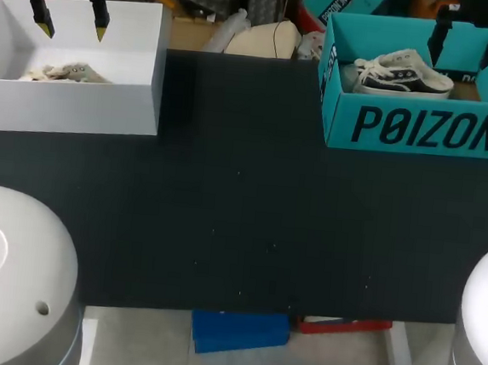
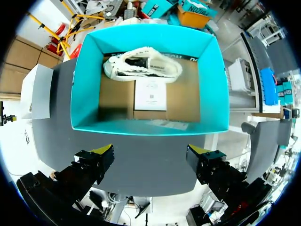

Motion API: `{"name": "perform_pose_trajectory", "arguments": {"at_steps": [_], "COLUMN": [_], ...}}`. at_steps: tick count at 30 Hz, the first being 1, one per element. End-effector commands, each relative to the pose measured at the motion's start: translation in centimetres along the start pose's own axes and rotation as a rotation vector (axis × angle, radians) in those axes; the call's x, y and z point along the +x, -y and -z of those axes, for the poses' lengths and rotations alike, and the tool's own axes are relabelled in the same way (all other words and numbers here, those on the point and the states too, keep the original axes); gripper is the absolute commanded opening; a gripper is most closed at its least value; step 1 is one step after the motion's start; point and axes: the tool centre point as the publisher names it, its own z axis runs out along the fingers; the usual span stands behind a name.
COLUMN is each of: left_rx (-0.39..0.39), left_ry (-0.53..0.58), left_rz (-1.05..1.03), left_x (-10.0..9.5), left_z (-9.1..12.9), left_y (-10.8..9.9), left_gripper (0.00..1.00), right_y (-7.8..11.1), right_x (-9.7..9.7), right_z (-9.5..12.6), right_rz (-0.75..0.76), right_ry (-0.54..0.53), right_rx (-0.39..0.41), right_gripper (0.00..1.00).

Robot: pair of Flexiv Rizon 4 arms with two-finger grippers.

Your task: Take the shoe out of the shoebox, open the shoe tongue, remove and reinsert the insole, then place the shoe into the shoebox

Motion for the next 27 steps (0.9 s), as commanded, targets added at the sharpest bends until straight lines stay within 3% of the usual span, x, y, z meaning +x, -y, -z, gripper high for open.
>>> {"name": "perform_pose_trajectory", "arguments": {"at_steps": [1,13,15,18,19,27], "left_rx": [0.000,0.000,0.000,0.000,0.000,0.000], "left_ry": [0.000,0.000,0.000,0.000,0.000,0.000], "left_rz": [0.000,0.000,0.000,0.000,0.000,0.000], "left_x": [0.0,0.0,0.0,0.0,0.0,0.0], "left_z": [0.0,0.0,0.0,0.0,0.0,0.0], "left_y": [0.0,0.0,0.0,0.0,0.0,0.0], "left_gripper": [1.00,1.00,1.00,1.00,1.00,1.00], "right_y": [0.0,0.0,-1.2,-2.3,-2.0,-2.0], "right_x": [0.0,0.0,0.7,1.0,0.9,0.9], "right_z": [0.0,0.0,0.9,1.8,2.2,2.2], "right_rz": [0.000,0.000,0.252,0.733,0.932,0.932], "right_ry": [0.000,0.000,-0.026,-0.003,-0.051,-0.051], "right_rx": [0.000,0.000,-0.060,-0.163,-0.210,-0.210], "right_gripper": [1.00,1.00,1.00,1.00,1.00,1.00]}}
